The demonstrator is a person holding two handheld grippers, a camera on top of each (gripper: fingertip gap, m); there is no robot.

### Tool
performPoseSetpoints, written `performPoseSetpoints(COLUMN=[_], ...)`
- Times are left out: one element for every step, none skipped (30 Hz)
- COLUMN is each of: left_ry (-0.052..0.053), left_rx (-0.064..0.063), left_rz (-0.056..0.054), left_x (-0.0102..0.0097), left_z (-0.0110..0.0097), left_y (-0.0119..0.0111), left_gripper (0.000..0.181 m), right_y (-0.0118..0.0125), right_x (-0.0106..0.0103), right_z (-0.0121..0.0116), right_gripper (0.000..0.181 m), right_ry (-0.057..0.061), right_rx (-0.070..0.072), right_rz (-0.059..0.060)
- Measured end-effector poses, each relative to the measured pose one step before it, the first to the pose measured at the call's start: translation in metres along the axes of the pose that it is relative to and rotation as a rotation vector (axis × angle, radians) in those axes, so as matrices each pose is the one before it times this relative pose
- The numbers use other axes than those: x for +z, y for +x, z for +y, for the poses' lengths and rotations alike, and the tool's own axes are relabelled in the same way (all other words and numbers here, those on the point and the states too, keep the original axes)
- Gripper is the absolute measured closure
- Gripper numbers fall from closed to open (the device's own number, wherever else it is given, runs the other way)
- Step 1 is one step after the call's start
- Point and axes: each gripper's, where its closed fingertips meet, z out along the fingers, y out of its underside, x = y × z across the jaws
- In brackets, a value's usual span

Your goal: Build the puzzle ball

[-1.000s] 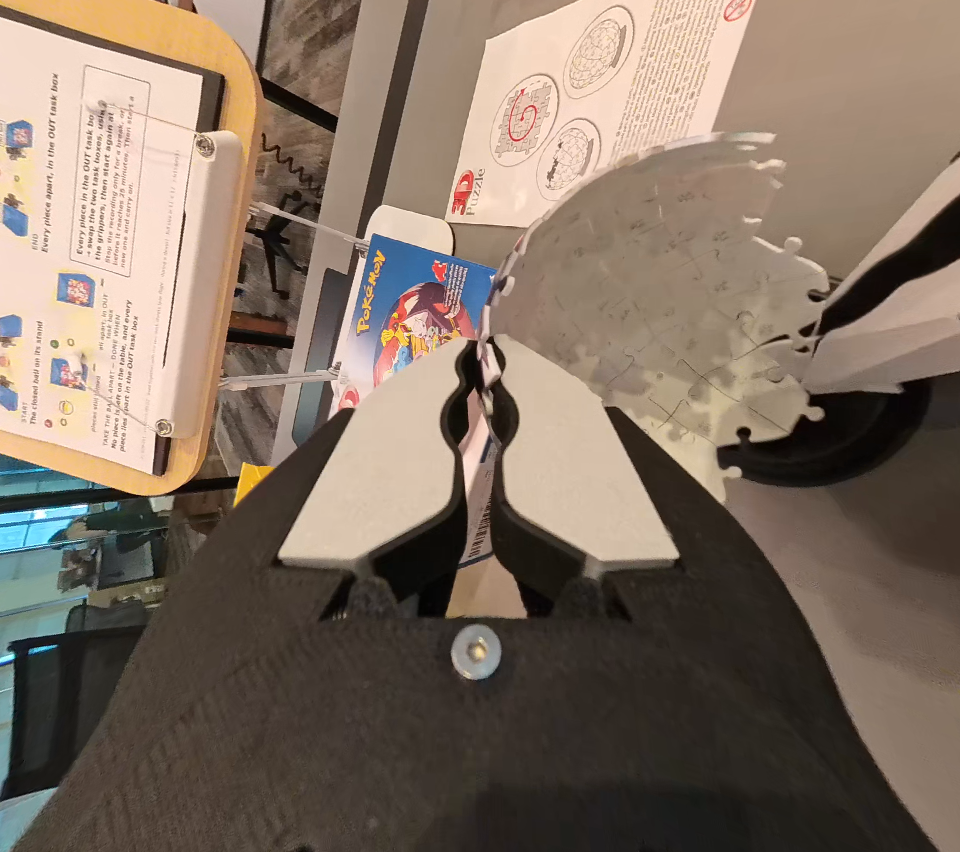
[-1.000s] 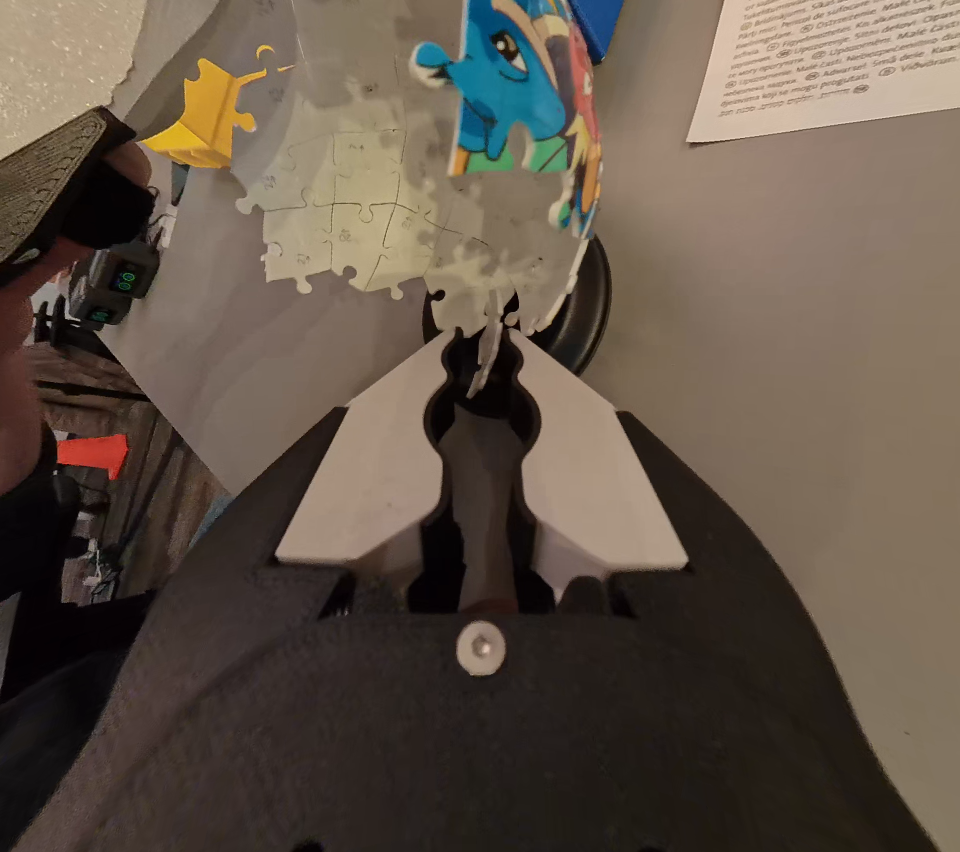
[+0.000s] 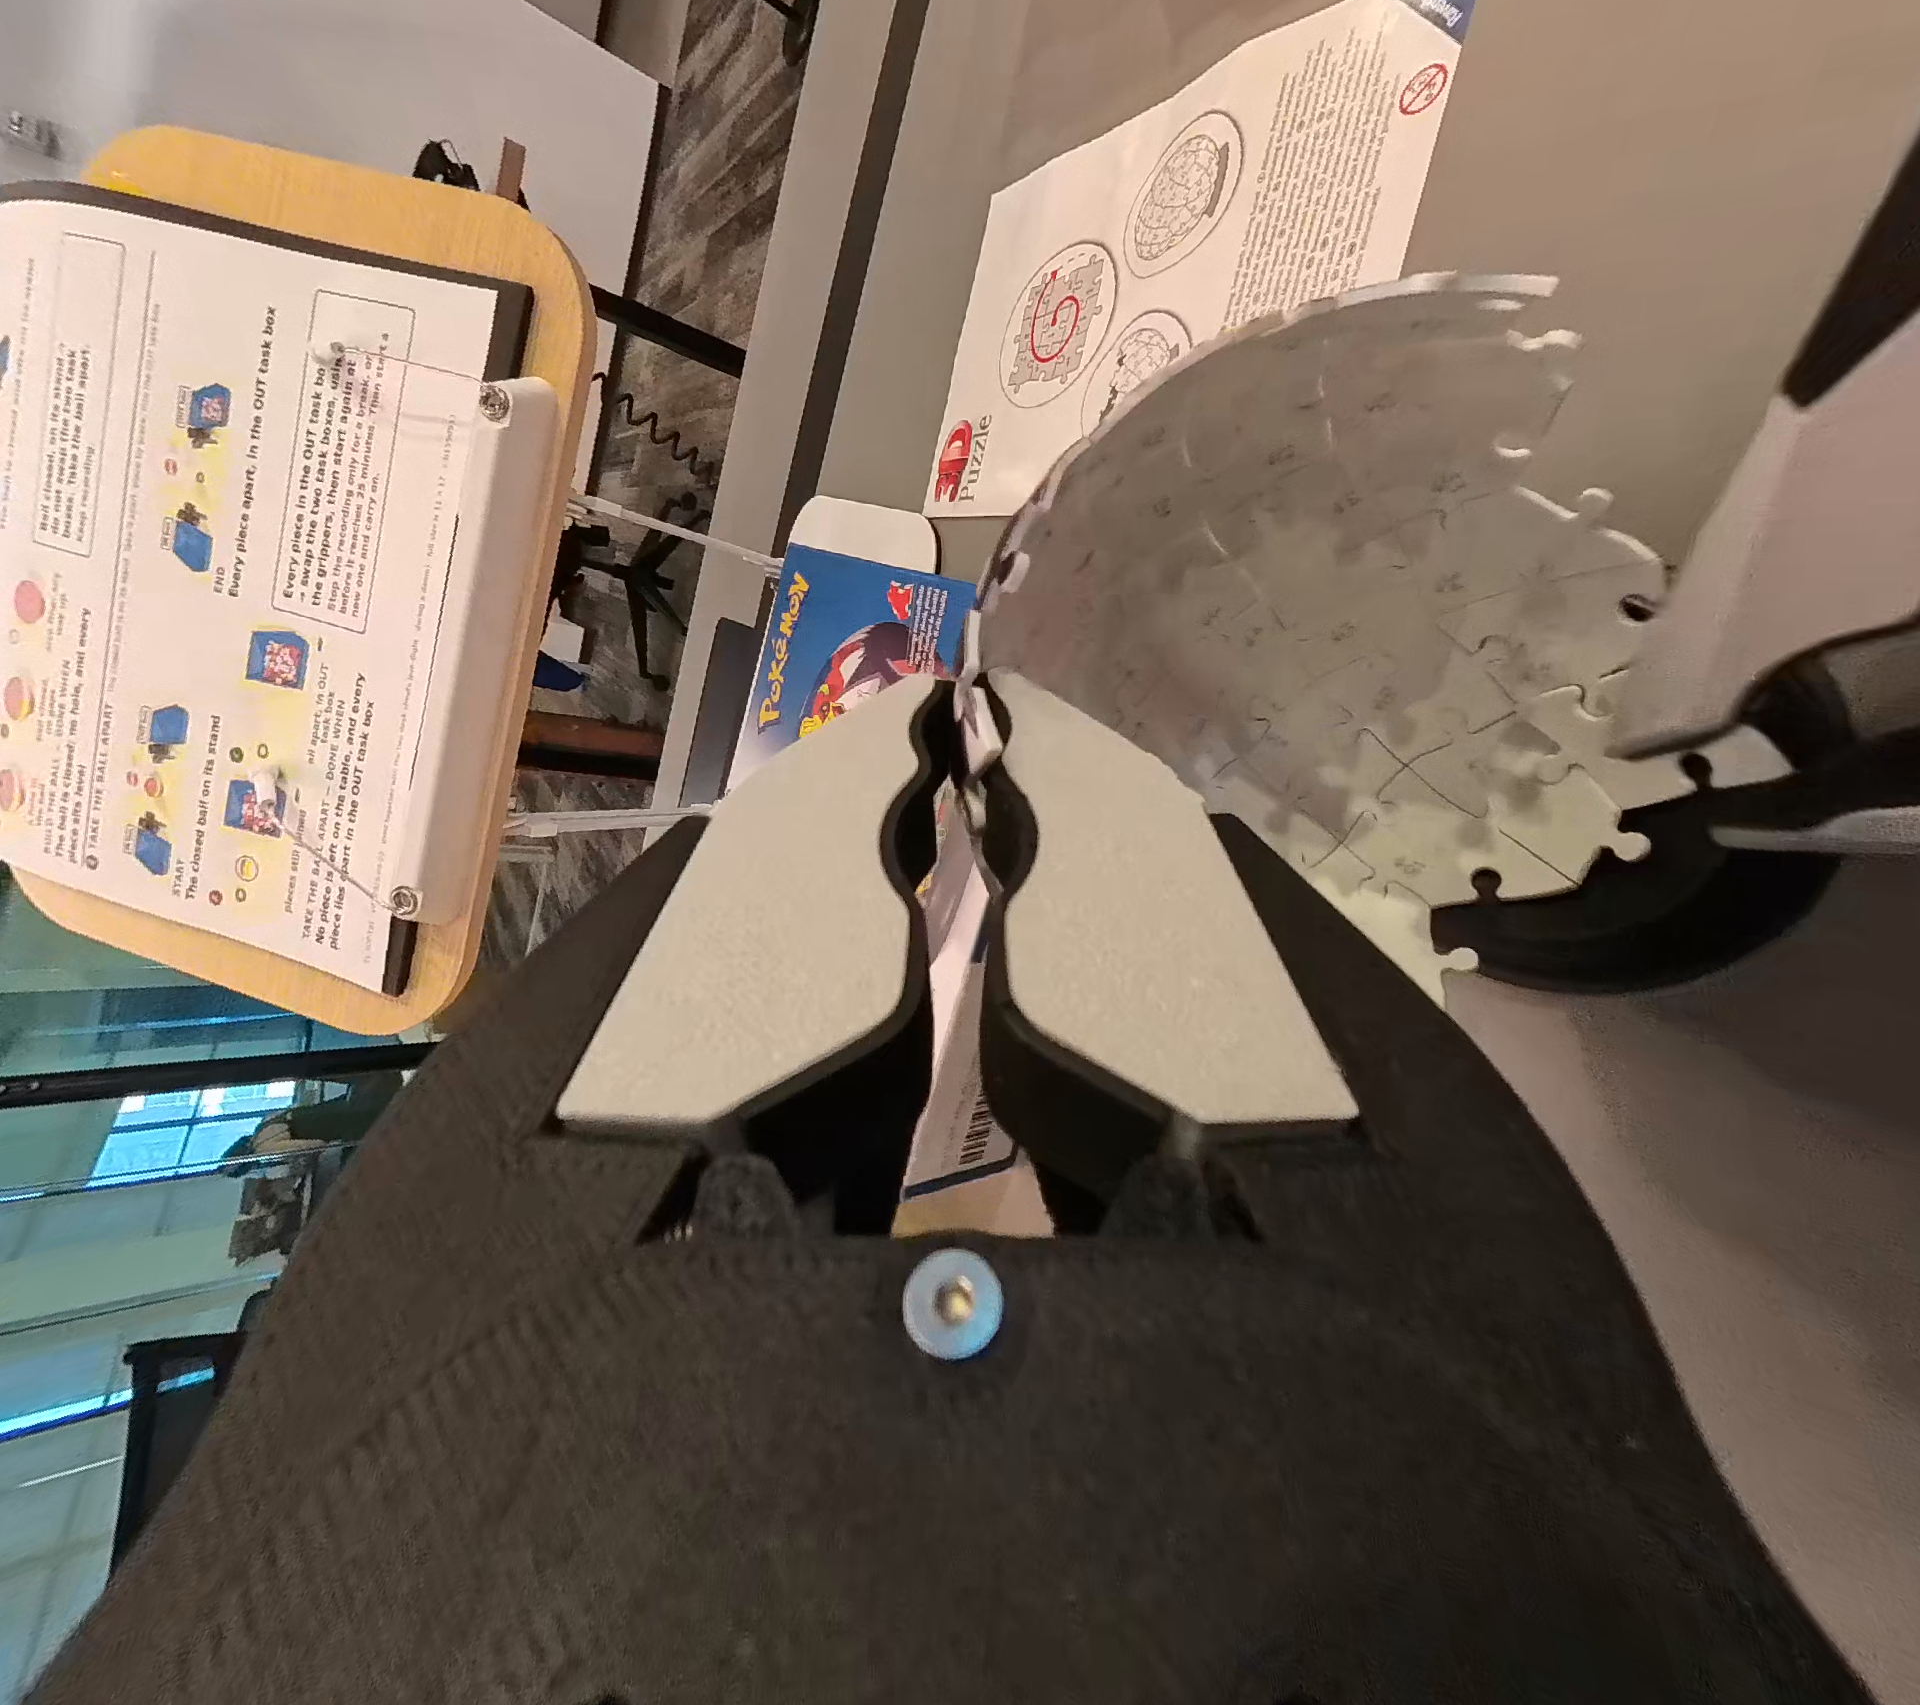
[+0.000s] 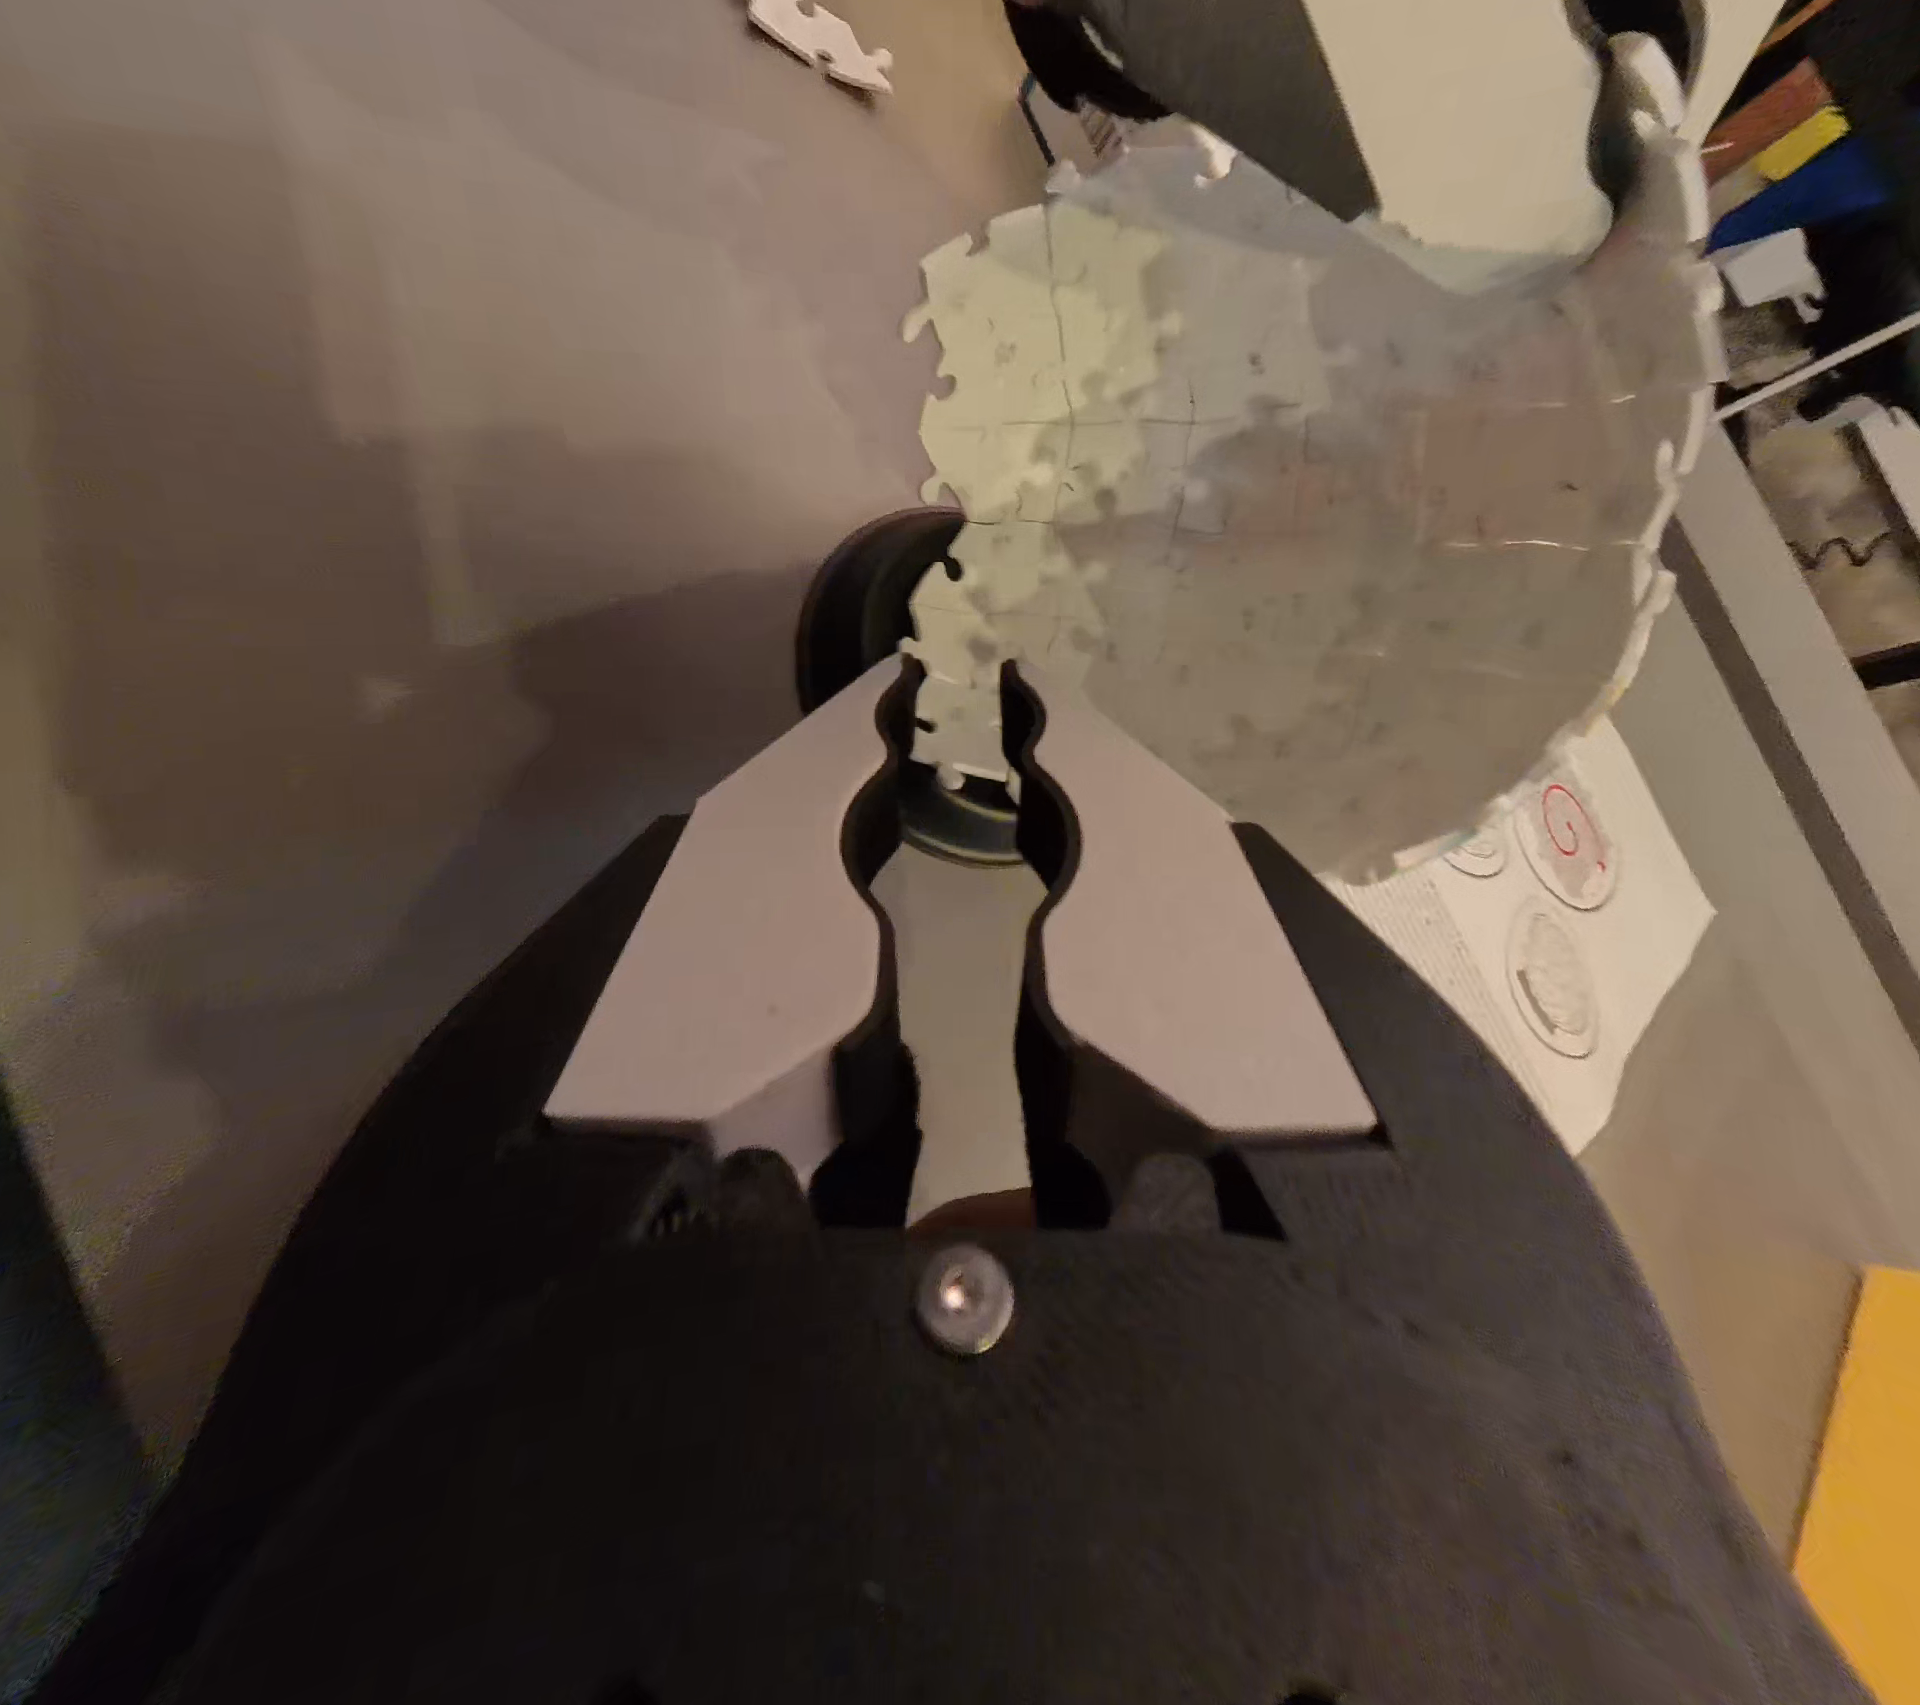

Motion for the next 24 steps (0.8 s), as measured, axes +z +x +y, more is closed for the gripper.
performPoseSetpoints(left_ry=[0.0049, 0.0015, -0.0011, 0.0015, 0.0026, 0.0031, 0.0015, 0.0030, 0.0004, -0.0005, -0.0001, 0.0026, -0.0015, 0.0001, 0.0012, -0.0029, -0.0003, 0.0034, -0.0004, -0.0005, 0.0003, -0.0035, 0.0026, 0.0029], left_rx=[-0.0017, 0.0018, 0.0042, 0.0036, 0.0016, -0.0016, -0.0031, -0.0008, 0.0032, 0.0063, 0.0060, 0.0062, 0.0030, -0.0013, -0.0010, 0.0050, 0.0067, 0.0017, 0.0032, 0.0026, 0.0002, 0.0010, 0.0073, 0.0036], left_rz=[0.0007, -0.0034, -0.0025, -0.0020, -0.0008, 0.0020, 0.0051, 0.0029, -0.0017, -0.0006, 0.0005, -0.0021, -0.0007, 0.0025, 0.0030, 0.0006, -0.0003, -0.0004, 0.0002, 0.0007, 0.0045, 0.0042, -0.0065, -0.0024], left_x=[-0.00031, -0.00027, -0.00002, -0.00013, -0.00014, -0.00013, -0.00001, -0.00011, 0.00005, 0.00014, 0.00025, -0.00005, 0.00001, -0.00026, -0.00047, -0.00026, -0.00023, -0.00040, -0.00018, -0.00022, -0.00024, 0.00018, -0.00025, -0.00034], left_z=[-0.00076, -0.00030, -0.00009, -0.00049, -0.00072, -0.00082, -0.00062, -0.00093, -0.00069, -0.00057, -0.00053, -0.00088, -0.00019, -0.00031, -0.00050, -0.00007, -0.00016, -0.00067, -0.00007, -0.00005, -0.00021, 0.00028, -0.00042, -0.00048], left_y=[-0.00012, -0.00082, -0.00066, -0.00035, -0.00021, 0.00015, 0.00067, 0.00028, -0.00010, 0.00010, 0.00043, 0.00020, 0.00021, 0.00021, 0.00031, 0.00036, 0.00045, 0.00041, 0.00056, 0.00030, 0.00067, 0.00096, -0.00009, -0.00010], left_gripper=[0.177, 0.178, 0.178, 0.178, 0.177, 0.177, 0.178, 0.178, 0.178, 0.178, 0.178, 0.178, 0.178, 0.178, 0.178, 0.178, 0.178, 0.178, 0.178, 0.178, 0.178, 0.178, 0.178, 0.177], right_y=[0.00143, 0.00049, 0.00125, 0.00090, 0.00034, 0.00025, -0.00057, -0.00008, 0.00071, 0.00074, 0.00077, 0.00051, 0.00040, 0.00002, -0.00001, 0.00025, 0.00020, 0.00093, 0.00157, 0.00059, -0.00113, -0.00065, 0.00062, 0.00066], right_x=[0.00293, 0.00317, 0.00311, 0.00255, 0.00150, 0.00093, 0.00139, 0.00129, 0.00065, 0.00062, 0.00056, 0.00007, -0.00025, -0.00021, -0.00031, -0.00068, -0.00034, 0.00036, 0.00028, 0.00053, 0.00093, 0.00081, 0.00057, 0.00053], right_z=[0.00237, 0.00436, 0.00433, 0.00337, 0.00173, 0.00063, 0.00109, 0.00130, 0.00096, 0.00138, 0.00188, 0.00099, 0.00081, 0.00055, -0.00003, -0.00105, -0.00050, 0.00017, -0.00030, 0.00039, 0.00125, 0.00051, 0.00074, 0.00111], right_gripper=[0.165, 0.169, 0.172, 0.175, 0.180, 0.181, 0.181, 0.181, 0.181, 0.181, 0.181, 0.181, 0.181, 0.181, 0.181, 0.181, 0.181, 0.181, 0.181, 0.181, 0.181, 0.181, 0.181, 0.181], right_ry=[-0.0095, -0.0208, -0.0176, -0.0105, -0.0037, -0.0001, -0.0063, -0.0075, -0.0068, -0.0100, -0.0120, -0.0037, -0.0031, -0.0031, 0.0002, 0.0075, 0.0033, 0.0005, 0.0052, -0.0007, -0.0062, 0.0010, -0.0042, -0.0114], right_rx=[-0.0062, -0.0062, -0.0076, -0.0160, -0.0226, -0.0079, 0.0101, 0.0052, -0.0017, 0.0114, 0.0220, 0.0123, 0.0087, 0.0125, 0.0167, 0.0088, 0.0051, 0.0067, -0.0069, -0.0102, 0.0002, -0.0038, -0.0121, -0.0048], right_rz=[0.0090, 0.0007, 0.0093, 0.0102, 0.0080, 0.0070, -0.0006, 0.0029, 0.0072, 0.0028, -0.0016, -0.0018, 0.0011, -0.0023, -0.0055, 0.0006, 0.0051, 0.0075, 0.0103, 0.0031, -0.0075, -0.0014, 0.0071, 0.0052])
